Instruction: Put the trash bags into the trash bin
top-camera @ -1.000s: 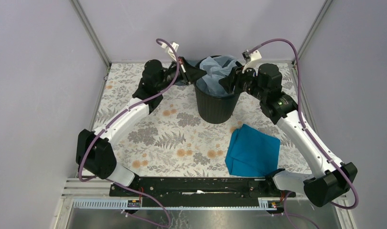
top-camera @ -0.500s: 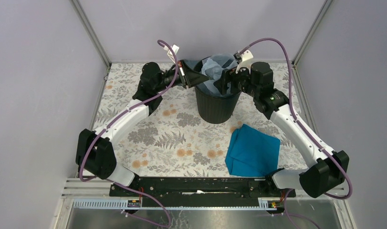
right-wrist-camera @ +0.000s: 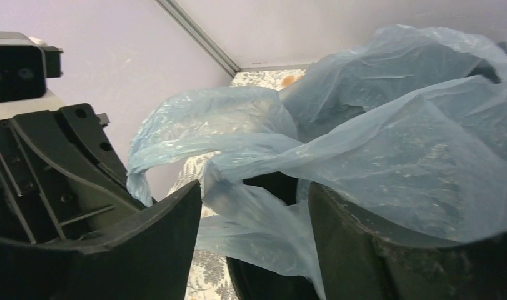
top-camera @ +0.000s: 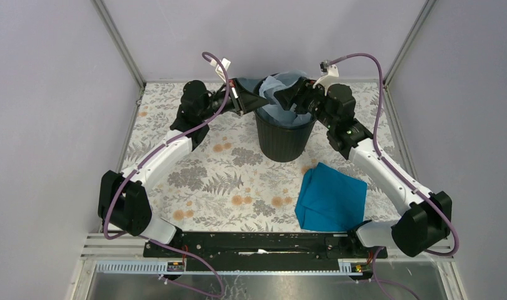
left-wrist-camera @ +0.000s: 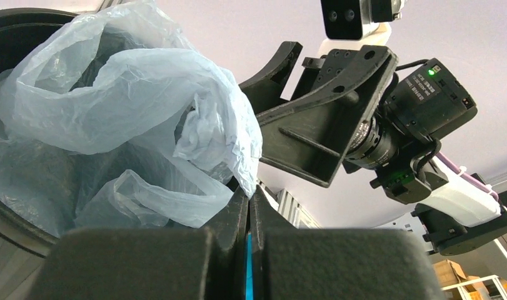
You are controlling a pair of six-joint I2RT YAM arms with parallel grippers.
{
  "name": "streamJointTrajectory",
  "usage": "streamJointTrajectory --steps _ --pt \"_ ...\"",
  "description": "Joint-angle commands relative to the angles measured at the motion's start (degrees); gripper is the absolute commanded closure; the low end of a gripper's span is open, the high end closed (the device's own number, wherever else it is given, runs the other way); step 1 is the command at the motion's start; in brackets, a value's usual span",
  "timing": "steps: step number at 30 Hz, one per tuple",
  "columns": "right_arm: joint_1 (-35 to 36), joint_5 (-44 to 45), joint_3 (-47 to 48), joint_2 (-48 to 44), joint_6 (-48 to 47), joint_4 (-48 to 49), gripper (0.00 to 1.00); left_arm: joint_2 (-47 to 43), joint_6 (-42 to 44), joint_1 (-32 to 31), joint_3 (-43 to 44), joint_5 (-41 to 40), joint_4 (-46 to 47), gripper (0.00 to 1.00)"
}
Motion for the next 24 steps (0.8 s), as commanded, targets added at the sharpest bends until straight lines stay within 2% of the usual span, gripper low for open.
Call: streamJointTrajectory --steps 1,6,9,11,15,17,24 --pt "1.9 -0.2 -0.9 0.1 3.3 9.2 0.28 -1.6 -0.1 0.5 -0.5 0.1 2.6 1.0" --pt "2.8 -0.8 -4.0 -0.8 3.8 14.3 0.22 -2.1 -0.2 1.0 -1.1 0.2 2.8 1.0" --pt "2.9 -1.2 -3.8 0.5 5.0 16.1 0.23 -2.2 -2.4 1.4 -2.1 1.3 5.5 1.0" --pt "2.9 -1.2 -4.3 1.5 5.4 19.0 0.29 -2.2 -3.7 1.7 -2.9 1.8 7.4 1.0" --pt "2.9 0.7 -2.6 4.2 4.9 18.4 0.5 -2.3 -4.2 2.4 -3.1 2.2 7.7 1.0" --pt "3.0 0.8 -2.3 4.8 4.1 18.6 0.55 -2.7 -4.2 2.8 -3.3 2.2 7.7 1.0" --pt "3.5 -0.2 -0.6 7.5 2.5 20.2 0.49 -2.5 -5.0 3.3 -3.6 2.1 8.5 1.0"
